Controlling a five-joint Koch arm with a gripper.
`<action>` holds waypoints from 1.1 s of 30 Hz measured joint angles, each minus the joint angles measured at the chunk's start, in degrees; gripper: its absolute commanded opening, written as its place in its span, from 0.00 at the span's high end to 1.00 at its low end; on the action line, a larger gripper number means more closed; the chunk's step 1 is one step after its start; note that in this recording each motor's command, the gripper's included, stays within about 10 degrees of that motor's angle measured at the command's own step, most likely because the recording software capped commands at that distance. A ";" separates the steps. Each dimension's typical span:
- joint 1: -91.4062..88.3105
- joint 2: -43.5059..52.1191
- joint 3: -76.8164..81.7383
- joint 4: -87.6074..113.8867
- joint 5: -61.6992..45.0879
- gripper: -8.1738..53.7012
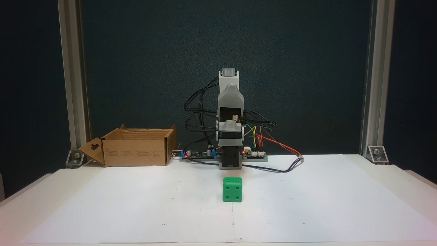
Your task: Grasp a green dice and put it in the bin.
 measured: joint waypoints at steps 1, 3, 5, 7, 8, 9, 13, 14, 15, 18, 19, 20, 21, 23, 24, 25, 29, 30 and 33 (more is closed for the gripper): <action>0.00 0.00 0.00 0.00 0.00 0.14; 0.09 0.00 0.00 0.00 0.00 0.14; 0.00 0.00 0.00 0.00 0.00 0.14; 0.00 0.00 0.00 0.00 0.00 0.14; 0.00 0.00 0.00 0.00 0.00 0.14; 0.00 0.00 0.00 0.00 0.00 0.14; 0.00 0.00 0.00 0.00 0.00 0.14; 0.00 0.00 0.00 0.00 0.00 0.14; 0.09 0.00 0.00 0.00 0.00 0.15; 0.00 0.00 0.00 0.00 0.00 0.15; 0.00 0.00 0.00 0.00 0.00 0.15; 0.00 0.00 0.00 0.00 0.00 0.16; -0.09 0.00 0.00 0.00 0.00 0.16; -0.09 0.00 0.00 0.00 0.00 0.16; -0.09 0.00 0.00 0.00 0.00 0.17; -0.09 0.00 0.00 0.00 0.00 0.18; -0.09 0.00 0.00 0.00 0.00 0.19; -0.09 0.00 0.00 0.09 0.00 0.19; -0.09 0.00 -0.09 1.85 -0.18 0.18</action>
